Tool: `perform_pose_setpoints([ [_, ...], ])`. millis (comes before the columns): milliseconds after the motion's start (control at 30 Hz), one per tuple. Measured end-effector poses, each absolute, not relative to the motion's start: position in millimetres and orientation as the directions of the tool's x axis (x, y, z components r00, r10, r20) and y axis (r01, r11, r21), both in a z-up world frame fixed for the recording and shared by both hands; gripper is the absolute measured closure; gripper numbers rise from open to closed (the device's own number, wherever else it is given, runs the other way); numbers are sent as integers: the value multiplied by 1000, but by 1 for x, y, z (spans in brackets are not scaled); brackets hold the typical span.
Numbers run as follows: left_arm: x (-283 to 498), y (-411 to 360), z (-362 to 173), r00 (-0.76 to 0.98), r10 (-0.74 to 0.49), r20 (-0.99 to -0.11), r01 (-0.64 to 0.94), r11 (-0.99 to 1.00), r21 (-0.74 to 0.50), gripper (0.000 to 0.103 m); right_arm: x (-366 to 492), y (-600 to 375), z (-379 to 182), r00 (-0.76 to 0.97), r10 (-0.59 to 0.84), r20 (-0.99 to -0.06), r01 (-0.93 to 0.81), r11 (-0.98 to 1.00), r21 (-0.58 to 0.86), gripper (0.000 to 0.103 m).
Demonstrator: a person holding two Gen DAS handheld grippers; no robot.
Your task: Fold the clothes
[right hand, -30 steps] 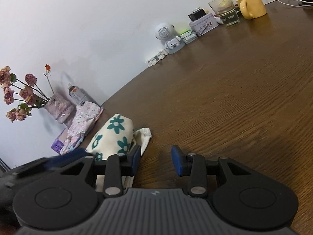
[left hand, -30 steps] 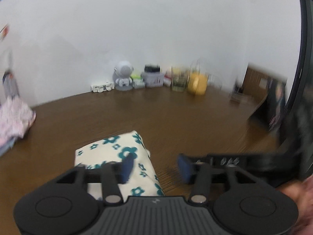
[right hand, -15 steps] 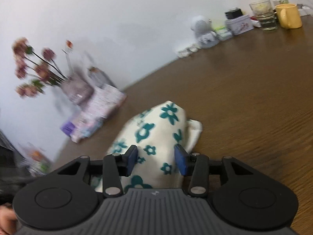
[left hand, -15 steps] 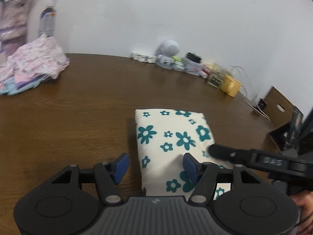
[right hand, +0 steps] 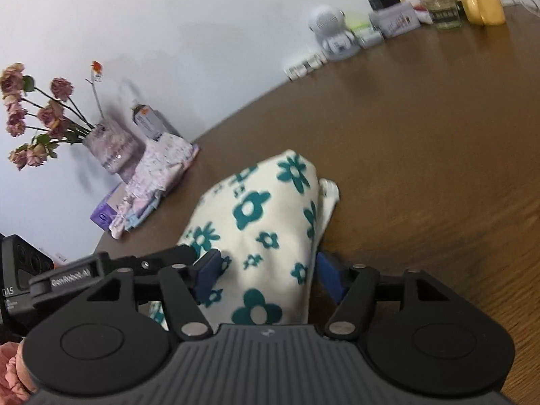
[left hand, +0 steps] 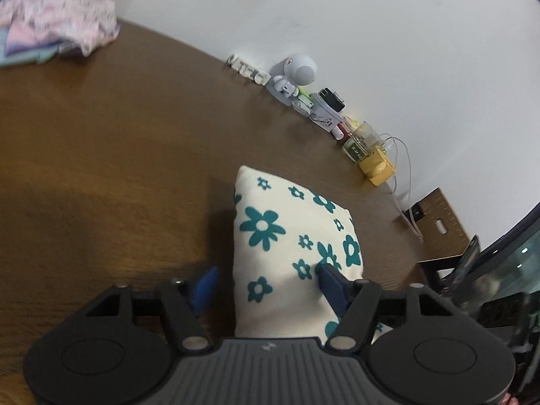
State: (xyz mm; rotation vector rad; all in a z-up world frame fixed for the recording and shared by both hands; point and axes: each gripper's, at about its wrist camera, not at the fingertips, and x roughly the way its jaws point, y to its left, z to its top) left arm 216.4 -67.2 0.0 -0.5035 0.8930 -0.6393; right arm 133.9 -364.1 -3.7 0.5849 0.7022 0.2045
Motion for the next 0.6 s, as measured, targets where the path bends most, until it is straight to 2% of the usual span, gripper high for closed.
perform_pose_setpoints([
  [67,216,-64,-2,462,-706,-536,289,691,-662,52,136,-366,-7,747,382,-545,16,808,589,39],
  [133,214,-60,-3,466,-707,-533,284,690,-666,53,136,-360,-8,738,405,-540,-1,801,599,45],
  [400,188,-17,-2,520,-672,-527,234,706,-669,53,139,-332,-12,699,496,-516,-73,767,637,47],
  [600,177,0,3,555,-637,-535,251,742,-622,53,140,-313,-10,687,521,-506,-118,768,629,47],
])
